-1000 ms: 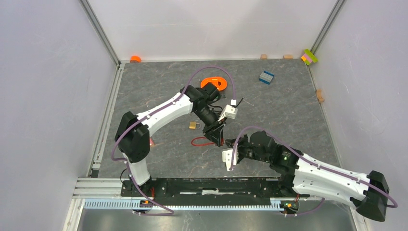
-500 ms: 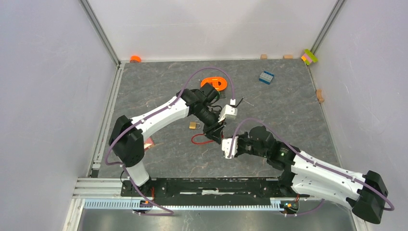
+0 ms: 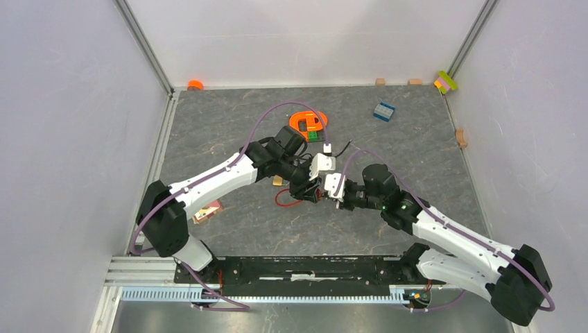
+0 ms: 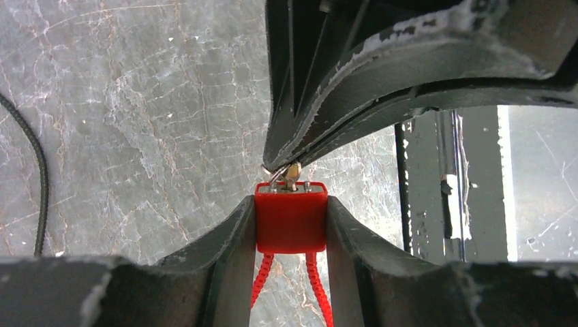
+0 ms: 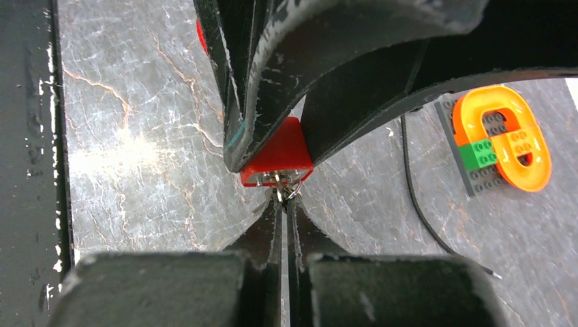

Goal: Unlock with the key
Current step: Unlock the lock.

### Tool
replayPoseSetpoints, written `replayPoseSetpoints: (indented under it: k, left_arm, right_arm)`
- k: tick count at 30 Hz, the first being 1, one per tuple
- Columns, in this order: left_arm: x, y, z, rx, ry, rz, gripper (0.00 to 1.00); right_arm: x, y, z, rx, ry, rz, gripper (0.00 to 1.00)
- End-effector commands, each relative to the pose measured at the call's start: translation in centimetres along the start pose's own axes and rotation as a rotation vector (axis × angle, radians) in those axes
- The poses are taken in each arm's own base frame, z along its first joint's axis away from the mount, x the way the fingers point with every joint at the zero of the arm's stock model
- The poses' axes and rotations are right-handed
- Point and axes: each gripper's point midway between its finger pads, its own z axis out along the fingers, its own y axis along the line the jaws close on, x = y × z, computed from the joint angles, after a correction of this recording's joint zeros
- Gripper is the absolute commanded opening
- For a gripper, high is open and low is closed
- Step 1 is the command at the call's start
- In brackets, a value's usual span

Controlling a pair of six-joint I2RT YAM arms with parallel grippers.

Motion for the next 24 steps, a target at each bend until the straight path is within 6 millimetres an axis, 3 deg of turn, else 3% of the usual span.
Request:
replayPoseSetpoints:
  k: [1, 13, 24]
  left_arm:
    - [-1.9, 3.3, -0.6, -0.179, -0.057, 0.102, 0.02]
    - [-0.7, 4.5, -1.3, -0.304, -0.013, 0.155, 0.02]
    - [-0.4, 4.7, -1.5, -0.324, -0.025, 0.151, 0.02]
  right_arm:
    - [-5.4, 0.2, 0.0, -0.105, -0.201, 0.089, 0.00]
    - [-5.0, 0.0, -0.1, -0.223, -0.249, 0.266, 0.00]
    - [-3.7, 0.4, -0.8, -0.236, -0.276, 0.268, 0.00]
